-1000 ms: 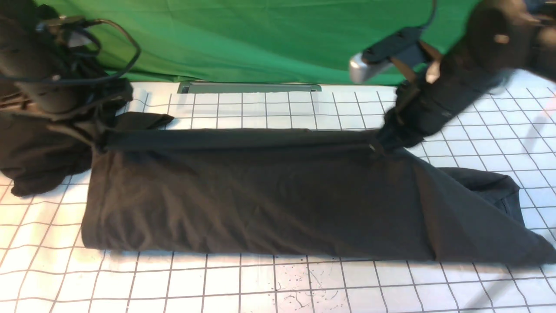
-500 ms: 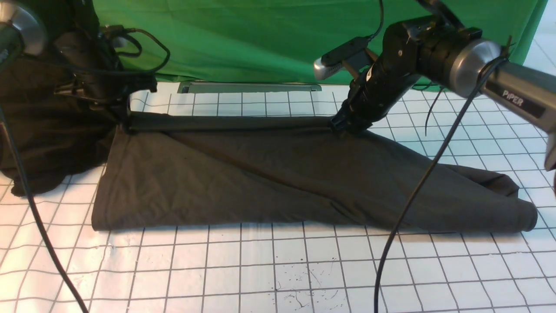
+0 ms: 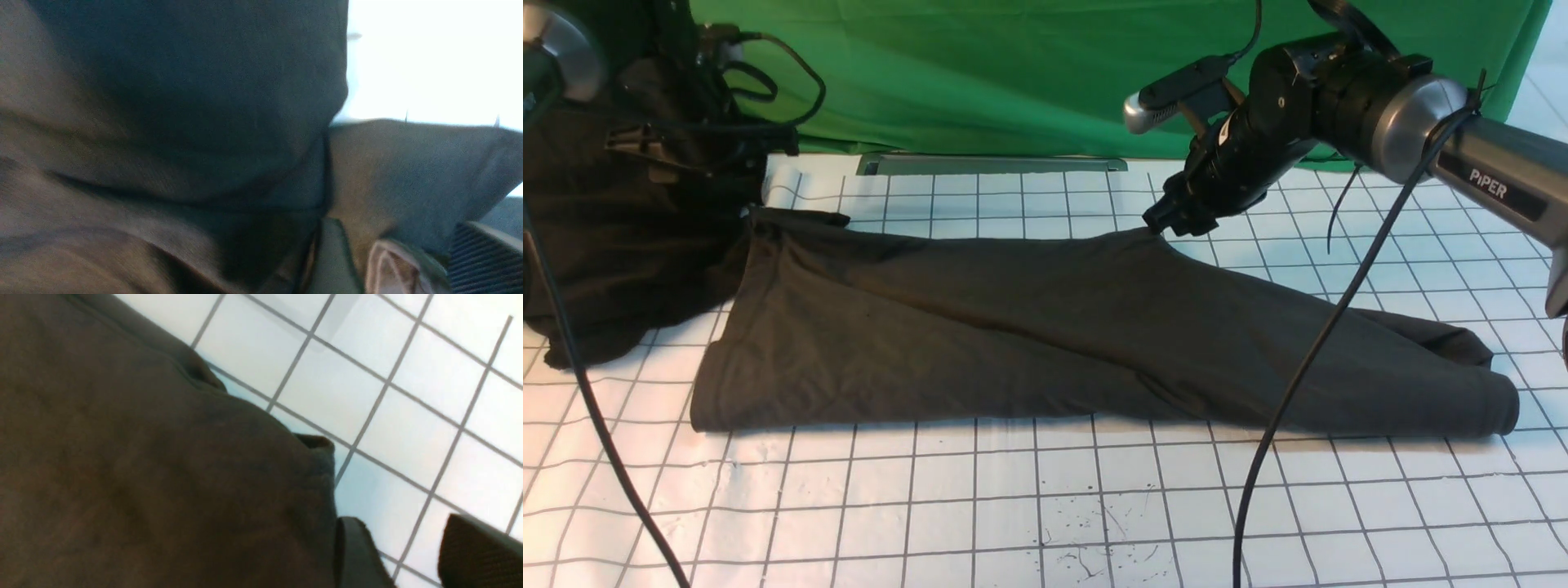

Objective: Fold a long-sleeved shirt over a white checkered tablecloth.
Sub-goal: 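Fold the black garment in half by bringing its near edge over to the far edge, then pull the folded dark garment lengthwise by its ends to straighten it flat on the table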

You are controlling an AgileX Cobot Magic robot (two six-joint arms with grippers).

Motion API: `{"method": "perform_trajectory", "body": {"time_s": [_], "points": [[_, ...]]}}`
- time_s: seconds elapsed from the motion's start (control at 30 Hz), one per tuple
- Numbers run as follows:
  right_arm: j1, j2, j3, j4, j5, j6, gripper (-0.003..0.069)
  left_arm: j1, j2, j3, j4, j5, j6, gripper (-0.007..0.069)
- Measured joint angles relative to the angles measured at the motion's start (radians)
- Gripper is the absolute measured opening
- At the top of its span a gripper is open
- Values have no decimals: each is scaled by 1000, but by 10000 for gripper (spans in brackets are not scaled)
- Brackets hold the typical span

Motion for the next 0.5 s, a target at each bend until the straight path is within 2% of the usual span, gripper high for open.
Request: {"method": "perform_trajectory", "body": {"time_s": [0.07,0.13,0.17,0.27,0.33,0.43,0.5], "points": [[0,-36,0,0,21,0,176,0,0,-37,-18,51,1,424],[-1,-56,0,0,37,-1,148,0,0,-63,-40,89,13,410],[-3,-87,0,0,64,-1,103,0,0,-80,-81,121,38,367],[-15,-137,-5,2,154,-14,31,-1,-17,-90,-177,145,100,209],[-44,-165,-6,4,248,-24,8,-13,-39,-80,-218,147,147,63],[-108,-180,2,6,402,-24,0,-39,-114,-7,-241,147,171,7],[-159,-190,24,14,431,-23,-1,-60,-166,63,-242,147,184,-2]]}}
